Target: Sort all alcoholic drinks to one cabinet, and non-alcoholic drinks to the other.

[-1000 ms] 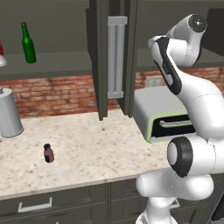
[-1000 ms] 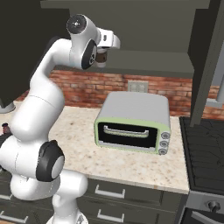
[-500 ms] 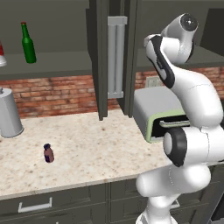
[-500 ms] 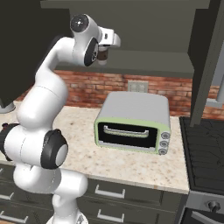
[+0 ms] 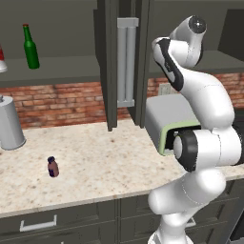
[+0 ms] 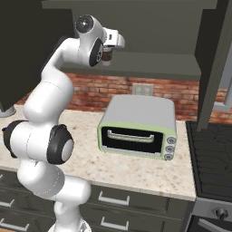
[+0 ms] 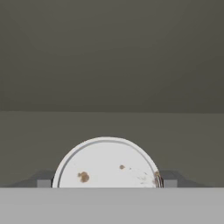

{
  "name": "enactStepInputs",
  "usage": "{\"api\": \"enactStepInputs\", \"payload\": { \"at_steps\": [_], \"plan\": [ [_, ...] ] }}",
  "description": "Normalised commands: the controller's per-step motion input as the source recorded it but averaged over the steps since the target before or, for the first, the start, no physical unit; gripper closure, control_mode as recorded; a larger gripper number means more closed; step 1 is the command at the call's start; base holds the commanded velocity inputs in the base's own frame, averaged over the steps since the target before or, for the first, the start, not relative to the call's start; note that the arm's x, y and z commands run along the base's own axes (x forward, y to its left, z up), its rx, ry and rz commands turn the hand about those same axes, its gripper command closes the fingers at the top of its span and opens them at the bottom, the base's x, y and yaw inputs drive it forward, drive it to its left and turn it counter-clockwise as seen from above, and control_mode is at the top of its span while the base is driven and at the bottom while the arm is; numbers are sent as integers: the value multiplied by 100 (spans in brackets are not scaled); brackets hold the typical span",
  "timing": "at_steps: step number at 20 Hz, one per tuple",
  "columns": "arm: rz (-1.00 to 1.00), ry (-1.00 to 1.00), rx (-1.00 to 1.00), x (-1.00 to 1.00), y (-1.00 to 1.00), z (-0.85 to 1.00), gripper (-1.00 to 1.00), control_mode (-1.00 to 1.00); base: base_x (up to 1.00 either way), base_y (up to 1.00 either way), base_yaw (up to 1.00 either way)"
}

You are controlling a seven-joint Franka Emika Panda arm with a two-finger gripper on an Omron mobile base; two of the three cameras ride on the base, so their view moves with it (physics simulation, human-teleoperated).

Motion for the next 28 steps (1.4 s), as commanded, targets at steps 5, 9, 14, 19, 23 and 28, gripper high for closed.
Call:
{"api": "enactStepInputs", "payload": {
  "at_steps": [5,9,14,19,23,28],
  "plan": [
    [0,0,0,28,7,-9,100,-100,0,0,0],
    [0,0,0,28,8,-9,100,-100,0,0,0],
    [0,0,0,25,7,-10,100,-100,0,0,0],
    [0,0,0,22,9,-12,100,-100,0,0,0],
    [0,0,0,15,8,-10,100,-100,0,0,0],
    [0,0,0,13,4,-10,100,-100,0,0,0]
  ]
}}
